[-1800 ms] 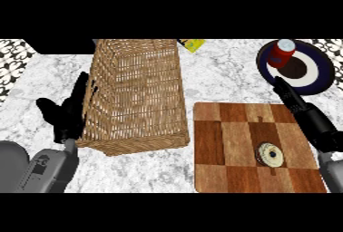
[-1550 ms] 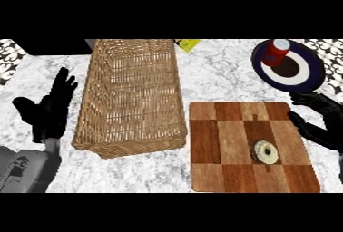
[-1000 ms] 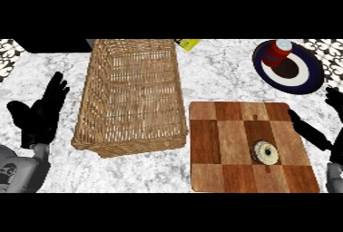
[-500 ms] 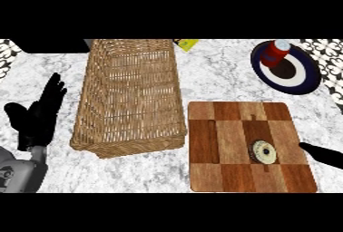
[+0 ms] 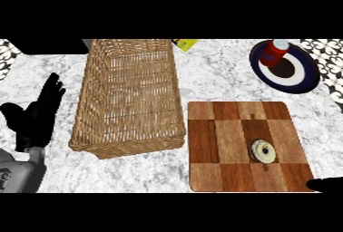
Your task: Pick the cupcake from the cutting board and place it in the basket
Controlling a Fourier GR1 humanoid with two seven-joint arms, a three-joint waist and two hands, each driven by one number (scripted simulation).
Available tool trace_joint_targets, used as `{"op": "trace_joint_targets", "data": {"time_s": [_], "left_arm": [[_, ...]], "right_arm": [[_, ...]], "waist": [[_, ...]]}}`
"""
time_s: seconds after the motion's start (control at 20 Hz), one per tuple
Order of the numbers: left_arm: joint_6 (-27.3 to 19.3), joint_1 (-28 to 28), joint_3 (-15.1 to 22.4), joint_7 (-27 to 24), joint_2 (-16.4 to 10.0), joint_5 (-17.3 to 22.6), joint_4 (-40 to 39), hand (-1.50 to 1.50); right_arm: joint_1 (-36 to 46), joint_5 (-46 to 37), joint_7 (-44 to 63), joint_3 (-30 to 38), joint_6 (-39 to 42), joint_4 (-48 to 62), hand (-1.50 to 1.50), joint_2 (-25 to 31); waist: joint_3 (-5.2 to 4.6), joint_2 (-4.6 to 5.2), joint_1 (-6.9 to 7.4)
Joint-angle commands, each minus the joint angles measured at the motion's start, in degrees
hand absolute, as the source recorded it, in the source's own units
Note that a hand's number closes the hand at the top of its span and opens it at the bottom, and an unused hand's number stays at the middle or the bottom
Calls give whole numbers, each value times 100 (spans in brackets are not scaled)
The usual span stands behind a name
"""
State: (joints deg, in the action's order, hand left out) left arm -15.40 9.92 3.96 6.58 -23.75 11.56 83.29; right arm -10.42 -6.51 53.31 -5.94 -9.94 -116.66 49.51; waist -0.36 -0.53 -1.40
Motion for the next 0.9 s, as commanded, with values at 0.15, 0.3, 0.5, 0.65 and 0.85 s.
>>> {"op": "trace_joint_targets", "data": {"time_s": [0.15, 0.3, 0.5, 0.65, 0.85], "left_arm": [[264, 57, -106, 94, 52, -76, 88, 0], [136, -136, -127, 366, 104, -156, 411, 0], [385, 4, -277, 57, 222, -202, 112, 0], [365, 123, -379, 315, 180, -237, 228, 0], [472, -283, -355, -524, 477, -401, -216, 0]], "right_arm": [[-88, -423, 1423, 20, 13, -1325, -150, -416], [-537, -578, 1065, 394, 43, -1543, -150, -603], [-251, -799, 638, 264, 165, -946, -150, -1223], [31, -1379, 98, -254, -103, -120, -150, -1763], [-427, -1420, -905, -149, -240, 267, -150, -2082]], "waist": [[32, 43, 109], [35, 32, 86], [35, 48, 117], [37, 52, 157], [37, 53, 129]]}}
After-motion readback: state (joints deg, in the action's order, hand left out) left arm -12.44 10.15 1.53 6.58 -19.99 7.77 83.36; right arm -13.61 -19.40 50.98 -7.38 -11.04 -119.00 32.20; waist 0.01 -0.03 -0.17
